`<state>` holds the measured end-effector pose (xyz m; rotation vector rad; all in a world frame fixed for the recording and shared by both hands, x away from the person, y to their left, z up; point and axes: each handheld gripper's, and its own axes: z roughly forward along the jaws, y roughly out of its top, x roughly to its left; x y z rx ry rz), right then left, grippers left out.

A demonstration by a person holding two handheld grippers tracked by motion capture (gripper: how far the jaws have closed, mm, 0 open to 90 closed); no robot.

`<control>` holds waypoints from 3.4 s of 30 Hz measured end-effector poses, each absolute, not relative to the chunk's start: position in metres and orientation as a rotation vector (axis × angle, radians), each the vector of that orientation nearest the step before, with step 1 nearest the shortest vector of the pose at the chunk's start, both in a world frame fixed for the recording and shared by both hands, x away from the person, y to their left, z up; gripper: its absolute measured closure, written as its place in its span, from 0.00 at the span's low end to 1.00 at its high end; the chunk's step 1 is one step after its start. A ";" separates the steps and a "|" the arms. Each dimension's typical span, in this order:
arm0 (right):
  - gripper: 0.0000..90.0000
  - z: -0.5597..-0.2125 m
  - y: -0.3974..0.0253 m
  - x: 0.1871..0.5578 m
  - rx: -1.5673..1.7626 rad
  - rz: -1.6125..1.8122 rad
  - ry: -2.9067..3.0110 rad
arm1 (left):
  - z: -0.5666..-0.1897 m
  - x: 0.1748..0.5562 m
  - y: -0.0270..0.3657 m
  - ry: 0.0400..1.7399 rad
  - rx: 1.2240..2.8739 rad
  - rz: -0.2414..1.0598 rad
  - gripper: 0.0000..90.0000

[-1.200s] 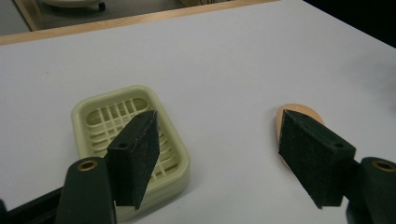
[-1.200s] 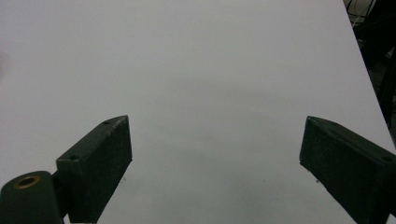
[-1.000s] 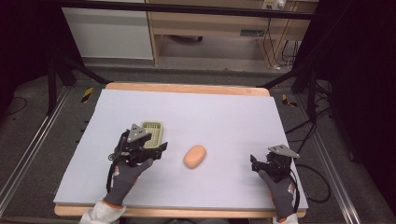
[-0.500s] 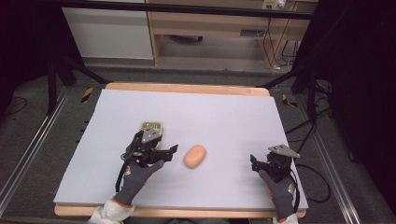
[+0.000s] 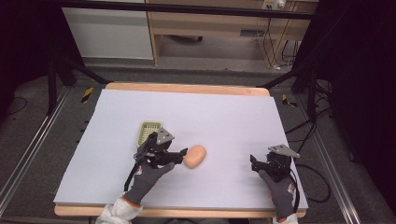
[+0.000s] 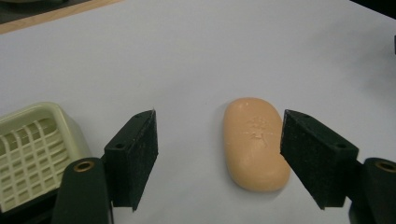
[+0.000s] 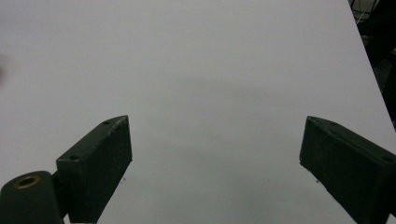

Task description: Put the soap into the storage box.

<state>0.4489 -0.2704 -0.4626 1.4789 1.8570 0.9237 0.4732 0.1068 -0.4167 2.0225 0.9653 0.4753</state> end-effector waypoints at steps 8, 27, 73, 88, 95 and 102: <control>0.11 -0.463 -0.270 0.449 1.478 0.923 1.861 | -0.422 0.476 0.091 0.954 2.048 0.461 0.30; 0.11 -0.463 -0.271 0.449 1.476 0.915 1.865 | -0.436 0.484 0.070 0.954 2.095 0.435 0.30; 0.10 -0.464 -0.270 0.451 1.486 0.909 1.883 | -0.474 0.493 0.043 0.974 2.215 0.390 0.31; 0.10 -0.465 -0.270 0.451 1.491 0.905 1.885 | -0.477 0.494 0.041 0.983 2.226 0.406 0.35; 0.10 -0.465 -0.270 0.451 1.490 0.905 1.887 | -0.477 0.493 0.040 0.992 2.229 0.411 0.35; 0.10 -0.465 -0.270 0.451 1.493 0.905 1.888 | -0.476 0.493 0.040 0.992 2.233 0.410 0.35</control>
